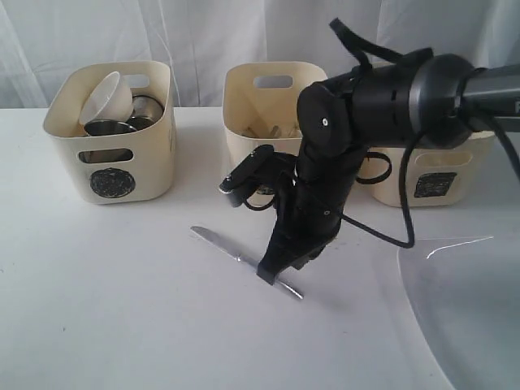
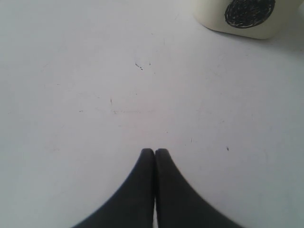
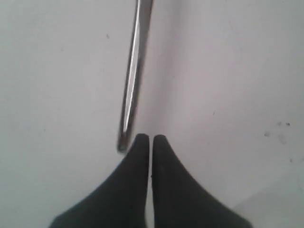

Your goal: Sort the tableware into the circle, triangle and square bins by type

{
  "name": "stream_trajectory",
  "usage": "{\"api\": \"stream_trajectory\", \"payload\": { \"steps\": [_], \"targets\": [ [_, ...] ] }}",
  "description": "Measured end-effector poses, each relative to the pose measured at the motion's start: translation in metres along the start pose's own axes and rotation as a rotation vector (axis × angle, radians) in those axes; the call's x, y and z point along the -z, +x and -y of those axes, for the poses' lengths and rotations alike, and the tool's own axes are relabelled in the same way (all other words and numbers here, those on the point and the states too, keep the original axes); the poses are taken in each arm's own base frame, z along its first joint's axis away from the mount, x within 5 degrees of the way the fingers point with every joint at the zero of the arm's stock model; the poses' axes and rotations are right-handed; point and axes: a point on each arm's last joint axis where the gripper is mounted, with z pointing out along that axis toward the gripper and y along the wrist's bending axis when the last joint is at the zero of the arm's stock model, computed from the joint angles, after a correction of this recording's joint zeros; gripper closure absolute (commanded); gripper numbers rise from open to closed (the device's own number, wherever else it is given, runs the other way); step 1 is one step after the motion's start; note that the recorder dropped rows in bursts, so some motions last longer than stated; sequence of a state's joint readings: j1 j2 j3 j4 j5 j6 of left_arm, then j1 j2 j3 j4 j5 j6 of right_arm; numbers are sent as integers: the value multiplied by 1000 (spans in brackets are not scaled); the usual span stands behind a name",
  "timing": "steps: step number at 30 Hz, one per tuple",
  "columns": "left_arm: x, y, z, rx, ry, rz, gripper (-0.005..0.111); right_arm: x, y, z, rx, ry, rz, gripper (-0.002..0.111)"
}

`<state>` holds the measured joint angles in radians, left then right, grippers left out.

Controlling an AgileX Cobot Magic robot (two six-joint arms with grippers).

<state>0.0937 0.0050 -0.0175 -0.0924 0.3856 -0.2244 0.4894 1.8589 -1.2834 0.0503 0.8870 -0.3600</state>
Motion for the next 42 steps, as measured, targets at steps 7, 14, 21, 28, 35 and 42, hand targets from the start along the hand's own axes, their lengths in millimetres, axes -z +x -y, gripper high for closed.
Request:
{"api": "stream_trajectory", "payload": {
  "steps": [7, 14, 21, 28, 35, 42],
  "targets": [
    [0, 0, 0, 0, 0, 0, 107, -25, -8, 2, -20, -4, 34, 108],
    [0, 0, 0, 0, 0, 0, 107, -25, -19, -1, -29, -40, 153, 68],
    [0, 0, 0, 0, 0, 0, 107, -21, -34, -19, 164, -76, 248, 39],
    [0, 0, 0, 0, 0, 0, 107, -33, -44, -33, 224, -71, 204, 39],
    [0, 0, 0, 0, 0, 0, 107, -36, -50, -18, 201, 7, -58, 43],
    [0, 0, 0, 0, 0, 0, 107, -39, -69, -21, 206, 1, -38, 43]
  ]
}}
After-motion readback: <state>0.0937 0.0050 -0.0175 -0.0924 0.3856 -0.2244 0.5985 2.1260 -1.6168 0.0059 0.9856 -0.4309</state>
